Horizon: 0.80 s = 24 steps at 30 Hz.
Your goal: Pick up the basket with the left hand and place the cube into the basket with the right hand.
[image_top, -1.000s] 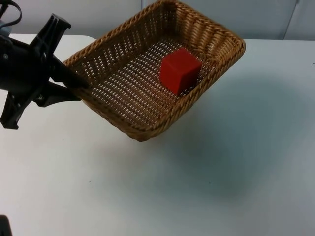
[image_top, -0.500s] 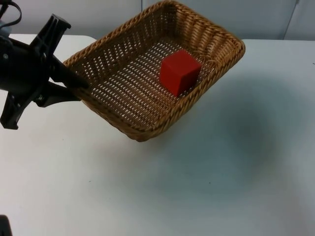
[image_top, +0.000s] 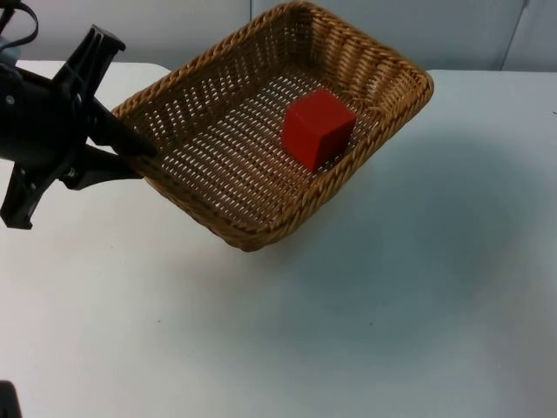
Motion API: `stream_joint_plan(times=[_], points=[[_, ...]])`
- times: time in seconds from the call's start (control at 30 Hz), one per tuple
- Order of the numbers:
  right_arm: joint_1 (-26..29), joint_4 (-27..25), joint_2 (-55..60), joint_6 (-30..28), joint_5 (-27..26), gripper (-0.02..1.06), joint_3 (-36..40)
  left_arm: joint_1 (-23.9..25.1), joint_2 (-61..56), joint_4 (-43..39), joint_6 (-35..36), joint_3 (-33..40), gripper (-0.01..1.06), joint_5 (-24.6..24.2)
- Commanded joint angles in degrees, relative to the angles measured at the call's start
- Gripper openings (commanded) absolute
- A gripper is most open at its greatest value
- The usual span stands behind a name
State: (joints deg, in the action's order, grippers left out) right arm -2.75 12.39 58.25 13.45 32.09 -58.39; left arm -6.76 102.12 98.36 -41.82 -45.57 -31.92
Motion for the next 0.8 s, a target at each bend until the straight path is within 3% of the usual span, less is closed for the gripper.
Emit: stream_joint_plan(times=[0.0, 0.47, 0.6, 0.77], points=[[0.41, 0.40, -0.18, 0.06, 0.67, 0.00, 0.31, -0.22, -0.82, 1.59, 0.27, -0.58, 0.00, -2.29], [0.41, 0.40, -0.18, -0.51, 3.32, 0.00, 0.31, -0.22, -0.82, 1.59, 0.27, -0.58, 0.00, -2.41], [0.28, 0.29, -0.18, -0.51, 3.32, 0.00, 0.31, -0.35, -0.82, 1.59, -4.33, -0.47, 0.00, -0.09], [0.28, 0.28, -0.18, -1.09, 3.32, 0.00, 0.31, -0.35, -0.30, -0.99, -4.55, -0.47, 0.00, 4.06]])
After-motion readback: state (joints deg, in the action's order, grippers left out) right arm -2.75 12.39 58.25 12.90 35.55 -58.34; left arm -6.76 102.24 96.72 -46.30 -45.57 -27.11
